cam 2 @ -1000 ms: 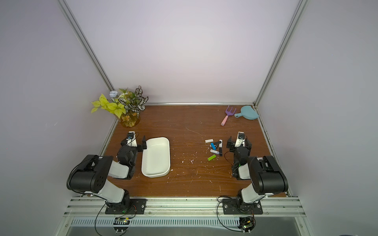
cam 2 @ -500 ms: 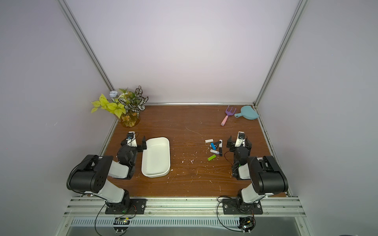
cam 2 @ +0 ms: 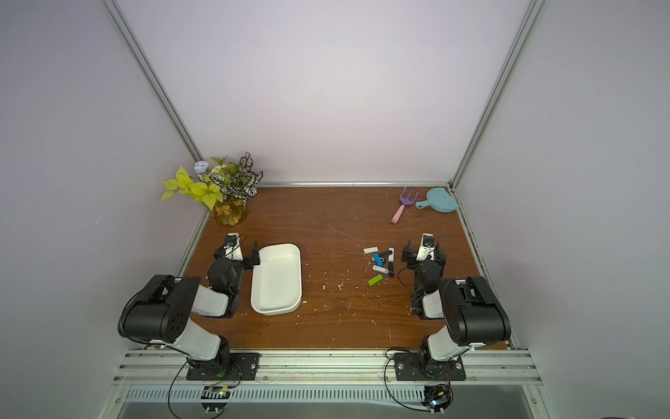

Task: Put the usb flash drive into the storage box
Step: Pick up the USB flash from the center of the board.

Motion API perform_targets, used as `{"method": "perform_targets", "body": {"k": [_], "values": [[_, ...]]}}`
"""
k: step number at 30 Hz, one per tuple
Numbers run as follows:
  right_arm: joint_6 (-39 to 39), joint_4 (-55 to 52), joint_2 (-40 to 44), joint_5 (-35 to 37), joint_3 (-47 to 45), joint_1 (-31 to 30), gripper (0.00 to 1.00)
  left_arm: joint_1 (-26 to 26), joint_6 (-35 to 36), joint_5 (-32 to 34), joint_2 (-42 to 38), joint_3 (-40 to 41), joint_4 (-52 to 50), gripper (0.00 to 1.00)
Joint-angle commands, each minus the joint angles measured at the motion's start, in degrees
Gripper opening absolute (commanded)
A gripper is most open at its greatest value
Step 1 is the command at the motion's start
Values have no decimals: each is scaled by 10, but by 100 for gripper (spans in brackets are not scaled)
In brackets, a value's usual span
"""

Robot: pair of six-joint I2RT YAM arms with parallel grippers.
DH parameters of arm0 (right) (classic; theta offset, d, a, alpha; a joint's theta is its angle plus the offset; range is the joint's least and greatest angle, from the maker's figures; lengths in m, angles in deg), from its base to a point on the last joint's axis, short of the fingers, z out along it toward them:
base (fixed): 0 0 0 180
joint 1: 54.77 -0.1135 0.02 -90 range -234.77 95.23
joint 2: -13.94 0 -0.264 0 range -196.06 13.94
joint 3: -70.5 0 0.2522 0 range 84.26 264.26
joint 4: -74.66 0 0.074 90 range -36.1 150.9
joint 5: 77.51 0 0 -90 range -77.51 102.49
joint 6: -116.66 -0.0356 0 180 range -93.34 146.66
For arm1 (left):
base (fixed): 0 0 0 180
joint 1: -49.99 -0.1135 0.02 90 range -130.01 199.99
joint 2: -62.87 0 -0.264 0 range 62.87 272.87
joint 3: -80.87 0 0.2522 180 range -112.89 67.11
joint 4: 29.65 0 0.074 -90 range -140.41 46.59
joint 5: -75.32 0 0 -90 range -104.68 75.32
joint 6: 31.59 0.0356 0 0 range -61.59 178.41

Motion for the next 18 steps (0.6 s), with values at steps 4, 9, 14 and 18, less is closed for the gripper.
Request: {"method": "perform_targets", "body": {"k": [4, 9, 14, 18], "values": [[-7, 23, 1, 7, 6, -3, 100, -4, -1, 12, -18, -7, -1, 99], [-5, 19, 9, 23, 7, -7, 100, 59, 50, 98, -147, -5, -80, 99], [-19, -228, 166, 111, 79, -43, 100, 71, -248, 163, -322, 34, -138, 99], [-156, -398, 282, 102, 124, -38, 100, 56, -353, 10, -399, 10, -247, 99]]}}
